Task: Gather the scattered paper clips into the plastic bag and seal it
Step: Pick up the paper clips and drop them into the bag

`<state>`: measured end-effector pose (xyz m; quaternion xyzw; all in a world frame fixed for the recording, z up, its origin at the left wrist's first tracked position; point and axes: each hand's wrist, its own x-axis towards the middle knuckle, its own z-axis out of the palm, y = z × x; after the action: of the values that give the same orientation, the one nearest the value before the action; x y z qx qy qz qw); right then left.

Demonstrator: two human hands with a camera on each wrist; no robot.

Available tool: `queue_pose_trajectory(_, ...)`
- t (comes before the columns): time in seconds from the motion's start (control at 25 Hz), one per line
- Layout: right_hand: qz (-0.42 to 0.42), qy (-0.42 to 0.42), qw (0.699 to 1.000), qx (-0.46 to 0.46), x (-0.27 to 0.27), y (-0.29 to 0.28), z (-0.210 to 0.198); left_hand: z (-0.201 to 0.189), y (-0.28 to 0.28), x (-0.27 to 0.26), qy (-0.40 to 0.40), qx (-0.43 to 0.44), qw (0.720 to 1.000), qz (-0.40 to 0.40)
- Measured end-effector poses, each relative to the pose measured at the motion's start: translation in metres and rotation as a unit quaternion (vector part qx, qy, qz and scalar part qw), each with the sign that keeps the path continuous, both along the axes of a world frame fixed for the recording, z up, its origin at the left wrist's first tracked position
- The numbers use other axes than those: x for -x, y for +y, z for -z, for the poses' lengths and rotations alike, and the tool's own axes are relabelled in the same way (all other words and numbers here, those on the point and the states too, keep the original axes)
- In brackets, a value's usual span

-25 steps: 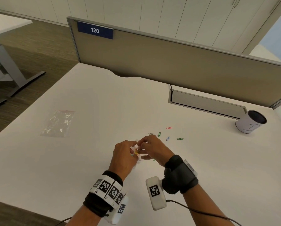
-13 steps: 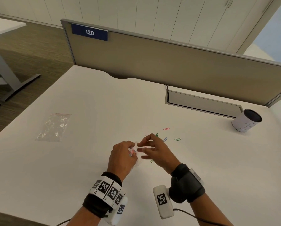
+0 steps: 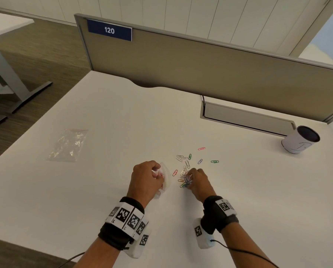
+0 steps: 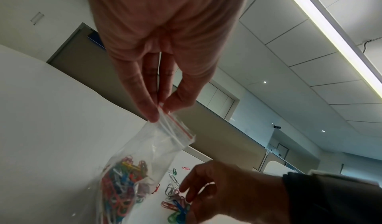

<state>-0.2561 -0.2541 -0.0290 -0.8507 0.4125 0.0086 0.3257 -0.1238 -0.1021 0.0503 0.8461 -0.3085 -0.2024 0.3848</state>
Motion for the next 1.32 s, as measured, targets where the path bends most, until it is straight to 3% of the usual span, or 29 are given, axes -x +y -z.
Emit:
queue_pose_trajectory(0.12,-0.026,-0.054,0.998,0.028,-0.016,-0.01,-0.002,-0.001,0.004,-0.003,0.005,0.0,1.0,-0.002)
queue_pose_trajectory(0.2,-0.115,0.014,0.992,0.051,-0.022,-0.018,-0.003,0.0,0.006,-0.005,0.008,0.0,1.0,-0.005)
queue_pose_trajectory(0.32,-0.248,0.159,0.952,0.08,-0.025,-0.024,-0.005,0.001,0.007,-0.005,0.008,-0.004,1.0,-0.003)
queue_pose_trajectory(0.44,-0.27,0.15,0.944,0.113,-0.02,-0.026,-0.008,0.0,0.007,-0.006,0.006,-0.006,1.0,-0.003)
queue_pose_trajectory(0.64,-0.226,0.059,0.961,0.15,-0.009,-0.02,0.001,-0.002,0.007,-0.006,0.014,0.001,1.0,0.002)
queue_pose_trajectory(0.92,-0.226,0.118,0.944,0.208,-0.017,-0.013,-0.002,0.0,0.004,-0.003,0.021,0.007,1.0,0.005)
queue_pose_trajectory(1.0,-0.207,0.118,0.951,0.195,-0.016,-0.014,-0.001,0.001,0.003,-0.002,0.022,0.008,1.0,0.007)
queue_pose_trajectory(1.16,-0.024,-0.018,0.999,0.029,-0.007,-0.024,-0.004,0.001,0.002,-0.001,0.015,0.006,1.0,0.011)
queue_pose_trajectory(1.24,0.068,-0.102,0.99,-0.072,0.0,-0.024,-0.015,0.001,0.003,-0.001,0.012,0.001,1.0,0.012)
queue_pose_trajectory(1.32,0.113,-0.186,0.961,-0.17,0.002,-0.017,-0.033,0.002,0.002,-0.001,0.012,-0.003,1.0,0.01)
